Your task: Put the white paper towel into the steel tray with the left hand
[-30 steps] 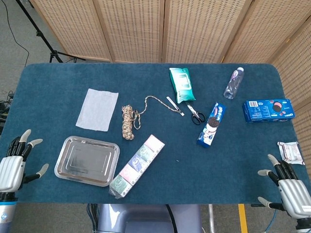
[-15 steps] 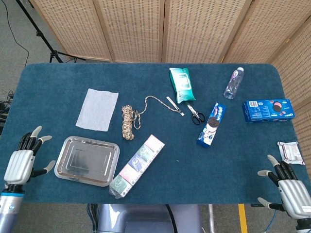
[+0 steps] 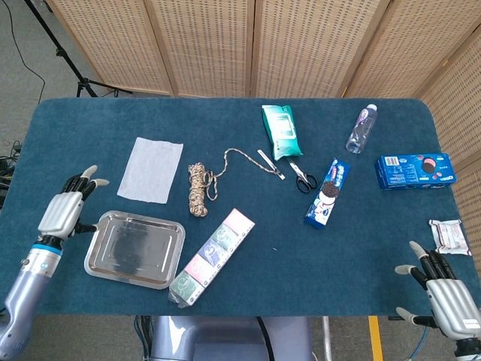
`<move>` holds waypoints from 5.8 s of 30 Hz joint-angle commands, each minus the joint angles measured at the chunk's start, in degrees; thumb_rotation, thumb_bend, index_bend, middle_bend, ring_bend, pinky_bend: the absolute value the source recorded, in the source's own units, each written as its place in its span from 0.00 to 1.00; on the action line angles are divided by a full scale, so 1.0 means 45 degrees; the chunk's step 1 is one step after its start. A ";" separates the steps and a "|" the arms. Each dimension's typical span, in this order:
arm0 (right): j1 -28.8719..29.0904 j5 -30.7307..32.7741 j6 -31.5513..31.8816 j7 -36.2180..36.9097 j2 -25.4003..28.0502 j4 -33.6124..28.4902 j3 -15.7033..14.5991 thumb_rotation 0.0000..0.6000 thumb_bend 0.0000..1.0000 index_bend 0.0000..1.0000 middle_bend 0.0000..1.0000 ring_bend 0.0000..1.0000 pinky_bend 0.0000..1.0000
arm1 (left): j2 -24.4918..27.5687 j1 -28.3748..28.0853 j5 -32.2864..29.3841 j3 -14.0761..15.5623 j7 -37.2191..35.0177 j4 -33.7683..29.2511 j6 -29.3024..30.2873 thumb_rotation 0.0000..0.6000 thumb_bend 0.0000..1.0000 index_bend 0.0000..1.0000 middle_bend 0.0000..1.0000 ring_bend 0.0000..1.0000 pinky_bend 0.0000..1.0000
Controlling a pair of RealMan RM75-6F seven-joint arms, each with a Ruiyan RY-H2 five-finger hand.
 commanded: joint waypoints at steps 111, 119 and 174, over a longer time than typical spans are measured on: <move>-0.0102 -0.0486 0.0597 0.1322 0.0419 0.0212 -0.0147 1.00 0.09 0.31 0.00 0.00 0.00 | -0.8612 -0.5074 -0.5342 0.0192 0.9772 0.7772 0.0657 1.00 0.31 0.43 0.00 0.00 0.02; -0.0107 -0.0519 0.0610 0.1347 0.0431 0.0213 -0.0159 1.00 0.09 0.31 0.00 0.00 0.00 | -0.8805 -0.4996 -0.5049 0.0251 0.9962 0.8120 0.0615 1.00 0.32 0.44 0.00 0.00 0.02; -0.0256 0.0322 0.0698 0.1487 0.0519 0.0297 0.0131 1.00 0.09 0.31 0.00 0.00 0.00 | -0.1418 -0.1532 0.2872 0.0646 0.5069 -0.1304 0.5987 1.00 0.50 0.87 0.05 0.00 0.02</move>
